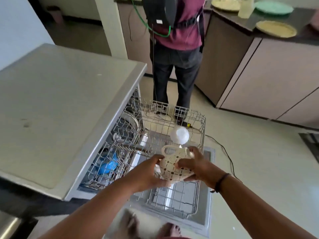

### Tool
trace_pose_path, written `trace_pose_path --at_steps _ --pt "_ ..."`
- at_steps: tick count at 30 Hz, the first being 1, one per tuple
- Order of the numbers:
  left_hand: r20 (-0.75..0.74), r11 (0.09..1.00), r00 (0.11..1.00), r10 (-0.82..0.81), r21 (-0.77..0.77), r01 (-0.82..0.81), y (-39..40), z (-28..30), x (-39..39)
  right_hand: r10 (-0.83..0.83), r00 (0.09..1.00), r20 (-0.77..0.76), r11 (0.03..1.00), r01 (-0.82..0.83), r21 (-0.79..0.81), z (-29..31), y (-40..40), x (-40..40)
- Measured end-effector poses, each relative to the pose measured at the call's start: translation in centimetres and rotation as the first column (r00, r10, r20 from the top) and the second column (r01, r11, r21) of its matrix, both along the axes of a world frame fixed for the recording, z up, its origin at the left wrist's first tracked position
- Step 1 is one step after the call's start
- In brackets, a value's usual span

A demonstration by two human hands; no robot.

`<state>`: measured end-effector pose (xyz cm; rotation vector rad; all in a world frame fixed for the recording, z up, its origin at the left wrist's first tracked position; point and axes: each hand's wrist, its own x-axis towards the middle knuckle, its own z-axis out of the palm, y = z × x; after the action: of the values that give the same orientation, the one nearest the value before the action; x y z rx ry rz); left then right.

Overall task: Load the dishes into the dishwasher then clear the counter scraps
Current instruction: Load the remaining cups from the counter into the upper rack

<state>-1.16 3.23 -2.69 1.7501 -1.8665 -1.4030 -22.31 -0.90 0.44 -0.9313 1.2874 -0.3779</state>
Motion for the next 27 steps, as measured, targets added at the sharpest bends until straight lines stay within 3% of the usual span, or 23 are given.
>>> trace_pose_path --at_steps 3,6,10,14,21,27 --pt "0.242 0.986 0.956 -0.164 0.028 0.162 -0.3 -3.4 0.1 0.126 0.946 -0.298 0.978 -0.168 -0.12 -3.3 0.0 -0.1" --pt "0.438 0.941 0.834 -0.335 0.117 0.317 -0.5 -6.5 0.8 0.284 0.769 -0.573 0.869 -0.458 -0.185 -6.2 1.3 -0.3" --pt "0.477 0.891 0.753 -0.453 0.219 0.397 0.0 -9.8 2.1 0.451 0.494 -0.743 0.654 -0.75 -0.101 -9.4 3.1 0.3" --pt "0.504 0.883 0.725 -0.47 0.268 0.386 1.0 -12.0 3.6 0.52 0.302 -0.799 0.509 -0.861 0.006 -12.0 4.1 1.6" --pt "0.506 0.882 0.724 -0.468 0.314 0.351 1.5 -13.8 5.5 0.582 0.204 -0.787 0.474 -0.872 0.124 -15.4 3.6 3.0" --pt "0.456 0.897 0.78 -0.428 0.316 0.308 2.0 -14.8 5.8 0.607 0.248 -0.755 0.493 -0.863 0.114 -16.9 3.6 2.9"
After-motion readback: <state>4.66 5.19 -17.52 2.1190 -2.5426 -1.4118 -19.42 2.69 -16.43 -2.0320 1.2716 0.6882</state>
